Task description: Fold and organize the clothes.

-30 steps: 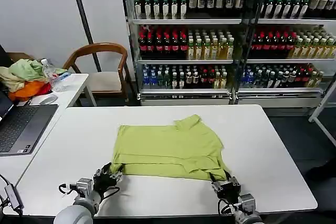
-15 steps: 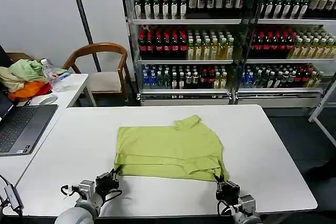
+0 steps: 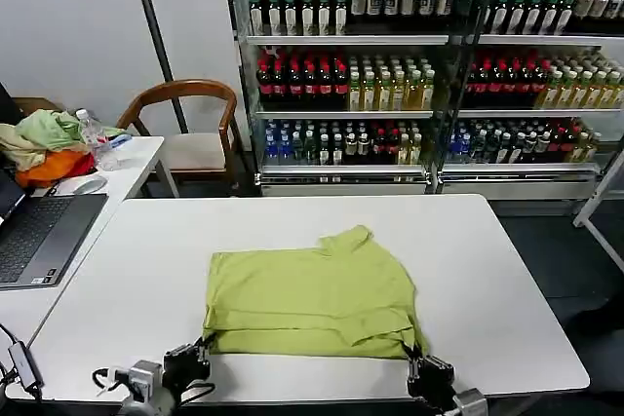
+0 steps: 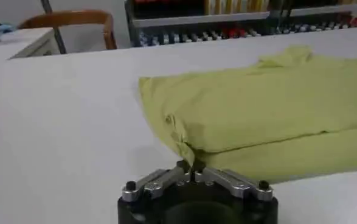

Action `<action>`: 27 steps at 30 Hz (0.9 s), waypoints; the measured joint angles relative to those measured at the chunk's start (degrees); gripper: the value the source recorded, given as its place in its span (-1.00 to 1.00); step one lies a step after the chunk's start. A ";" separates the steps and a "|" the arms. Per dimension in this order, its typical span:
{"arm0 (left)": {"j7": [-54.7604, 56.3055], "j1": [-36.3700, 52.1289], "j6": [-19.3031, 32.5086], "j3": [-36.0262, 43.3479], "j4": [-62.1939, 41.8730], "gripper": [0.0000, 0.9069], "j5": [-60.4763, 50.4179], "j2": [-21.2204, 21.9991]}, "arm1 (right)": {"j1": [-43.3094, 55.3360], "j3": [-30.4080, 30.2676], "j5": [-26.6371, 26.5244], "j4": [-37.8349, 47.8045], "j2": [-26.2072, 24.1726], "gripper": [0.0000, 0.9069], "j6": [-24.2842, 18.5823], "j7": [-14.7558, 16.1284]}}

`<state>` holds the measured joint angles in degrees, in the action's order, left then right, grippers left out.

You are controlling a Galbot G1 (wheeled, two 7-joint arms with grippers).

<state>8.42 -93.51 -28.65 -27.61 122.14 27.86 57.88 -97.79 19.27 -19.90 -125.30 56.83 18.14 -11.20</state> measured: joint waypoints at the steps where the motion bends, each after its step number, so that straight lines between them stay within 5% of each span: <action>1: 0.00 -0.80 0.06 -0.43 0.32 -0.91 -0.08 -0.09 | -0.61 0.16 0.17 -0.39 0.08 -1.00 -0.06 0.00; 7: 0.02 -4.55 0.17 -1.79 1.91 -0.89 -0.48 -0.11 | -3.87 1.22 0.98 -2.00 0.07 -1.00 -0.28 -0.04; 8: 0.02 -5.07 0.17 -1.98 2.22 -0.09 -0.48 -0.16 | -4.22 1.31 1.10 -2.24 0.06 -1.00 -0.29 -0.04; 9: 0.02 -5.49 0.17 -2.14 2.47 1.00 -0.48 -0.21 | -4.48 1.34 1.20 -2.44 0.08 -0.31 -0.32 -0.04; 10: 0.02 -5.78 0.18 -2.33 2.63 1.00 -0.50 -0.27 | -4.65 1.34 1.34 -2.56 0.15 1.00 -0.34 -0.08; 27: 2.36 -10.07 -0.20 -5.72 7.07 1.00 -1.60 -2.09 | -4.84 6.59 0.21 -7.86 -2.37 1.00 0.41 0.69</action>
<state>10.78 -103.58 -28.85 -33.33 129.21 26.27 55.79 -102.63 25.86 -19.70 -133.16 54.47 18.55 -10.52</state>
